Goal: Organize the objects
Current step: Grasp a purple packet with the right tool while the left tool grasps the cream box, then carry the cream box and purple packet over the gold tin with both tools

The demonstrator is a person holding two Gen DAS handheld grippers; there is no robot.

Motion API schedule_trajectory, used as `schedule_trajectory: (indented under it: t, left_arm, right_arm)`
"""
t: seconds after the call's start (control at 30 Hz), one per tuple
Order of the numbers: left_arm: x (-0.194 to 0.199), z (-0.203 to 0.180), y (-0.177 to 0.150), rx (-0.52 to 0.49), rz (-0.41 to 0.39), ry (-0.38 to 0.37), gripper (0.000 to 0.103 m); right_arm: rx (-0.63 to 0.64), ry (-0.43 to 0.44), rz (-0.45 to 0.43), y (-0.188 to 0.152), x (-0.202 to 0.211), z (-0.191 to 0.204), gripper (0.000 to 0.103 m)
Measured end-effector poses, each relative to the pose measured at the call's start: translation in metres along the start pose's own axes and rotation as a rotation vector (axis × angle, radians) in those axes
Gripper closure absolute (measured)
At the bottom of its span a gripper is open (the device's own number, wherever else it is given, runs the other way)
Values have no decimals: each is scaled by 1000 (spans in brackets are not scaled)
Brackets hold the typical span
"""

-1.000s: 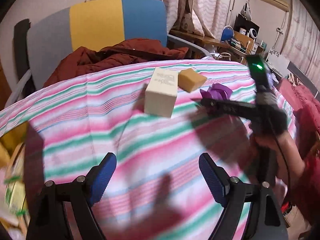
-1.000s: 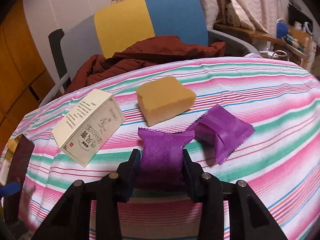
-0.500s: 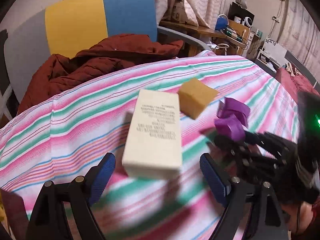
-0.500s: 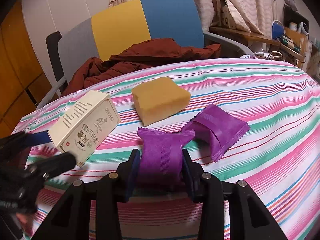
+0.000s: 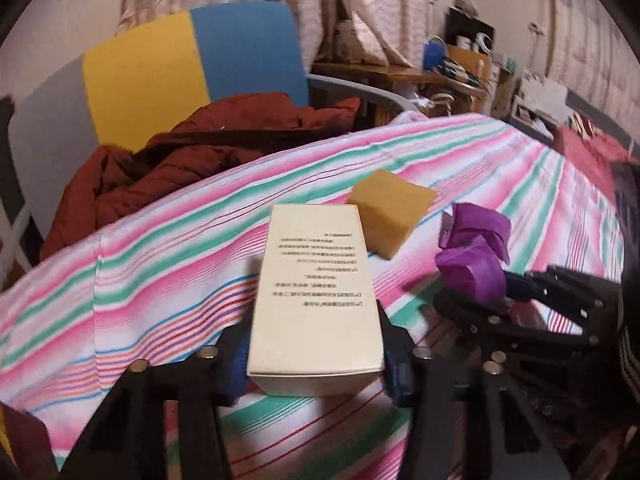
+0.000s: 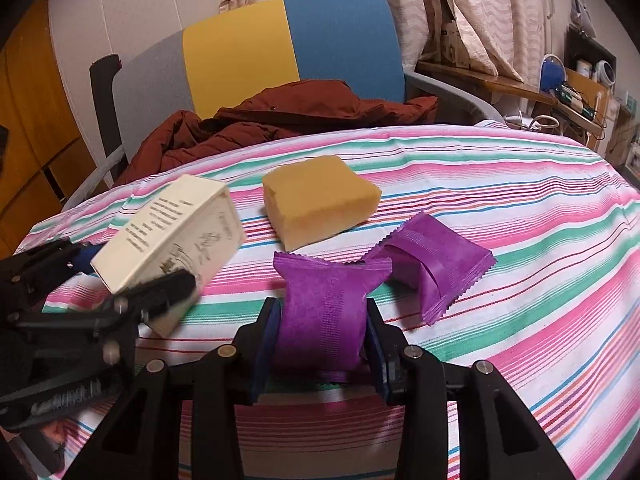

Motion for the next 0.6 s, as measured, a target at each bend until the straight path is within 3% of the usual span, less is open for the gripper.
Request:
schedule_trajectory:
  t: [0.13, 0.23, 0.6]
  left_arm:
    - [-1, 1, -6, 12, -9, -12, 52]
    - [-12, 1, -18, -3, 56, -25, 52]
    - [20, 6, -36, -8, -70, 60, 52]
  right_arm:
    - [8, -14, -2, 0, 0, 1, 62]
    - [10, -18, -4, 0, 0, 1, 62]
    - [46, -55, -38, 0, 8, 5, 62]
Point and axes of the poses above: each gripper's, at about its wrist camera, not at the fingertips, and x roughly against the way its jaws point, z to its left, y to its top, the point moved 4 cm from there along -x, roughly the way its jaws point, and after that the axes turned 6 degrees about y, right-handed, at the moved point
